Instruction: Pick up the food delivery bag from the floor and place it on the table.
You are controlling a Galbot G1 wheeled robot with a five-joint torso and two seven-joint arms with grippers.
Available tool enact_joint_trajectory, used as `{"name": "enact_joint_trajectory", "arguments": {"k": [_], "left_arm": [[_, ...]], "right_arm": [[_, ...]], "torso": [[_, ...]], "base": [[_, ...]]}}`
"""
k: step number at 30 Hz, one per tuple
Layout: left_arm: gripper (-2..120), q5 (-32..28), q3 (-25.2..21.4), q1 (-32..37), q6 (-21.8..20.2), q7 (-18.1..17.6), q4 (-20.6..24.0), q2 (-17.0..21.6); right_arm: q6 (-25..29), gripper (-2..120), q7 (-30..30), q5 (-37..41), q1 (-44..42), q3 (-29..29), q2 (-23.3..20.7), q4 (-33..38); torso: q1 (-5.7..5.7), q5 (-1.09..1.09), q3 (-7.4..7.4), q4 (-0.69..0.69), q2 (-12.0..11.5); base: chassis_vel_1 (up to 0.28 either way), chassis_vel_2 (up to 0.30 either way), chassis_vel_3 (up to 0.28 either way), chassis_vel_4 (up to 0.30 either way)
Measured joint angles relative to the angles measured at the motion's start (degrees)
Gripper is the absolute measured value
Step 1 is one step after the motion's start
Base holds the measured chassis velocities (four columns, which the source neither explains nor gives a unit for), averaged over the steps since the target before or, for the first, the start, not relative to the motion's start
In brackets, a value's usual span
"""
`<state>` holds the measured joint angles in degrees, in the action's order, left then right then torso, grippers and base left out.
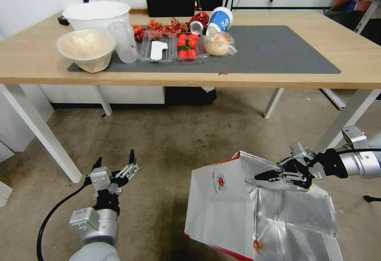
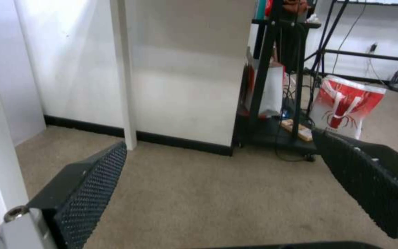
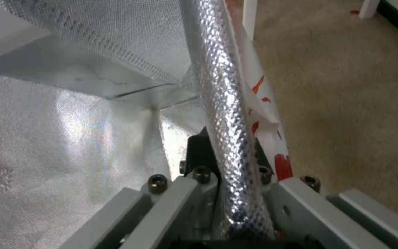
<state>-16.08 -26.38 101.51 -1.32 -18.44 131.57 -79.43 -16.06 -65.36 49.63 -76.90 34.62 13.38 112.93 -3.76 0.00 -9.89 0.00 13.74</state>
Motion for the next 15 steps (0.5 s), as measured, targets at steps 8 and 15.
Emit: {"name": "enact_joint_trajectory", "arguments": {"k": [8, 15], "left_arm": [[100, 0.02, 0.11, -0.40, -0.07, 0.00, -0.47, 0.08], [100, -0.09, 0.12, -0.69, -0.23, -0.13, -0.79, 0.25]], "right_arm": [[0.00, 0, 0.03, 0.00, 0.06, 0.00, -0.29, -0.09], [0.02, 0, 0.10, -0.13, 0.07, 0.00, -0.31, 0.00]], "torso": [[-0.60, 0.00, -1.52, 0.00, 2.11], [-1.04, 0.00, -2.67, 0.00, 3.69]], "base": [[0.000, 0.000, 0.000, 0.000], [0.000, 0.000, 0.000, 0.000]]}}
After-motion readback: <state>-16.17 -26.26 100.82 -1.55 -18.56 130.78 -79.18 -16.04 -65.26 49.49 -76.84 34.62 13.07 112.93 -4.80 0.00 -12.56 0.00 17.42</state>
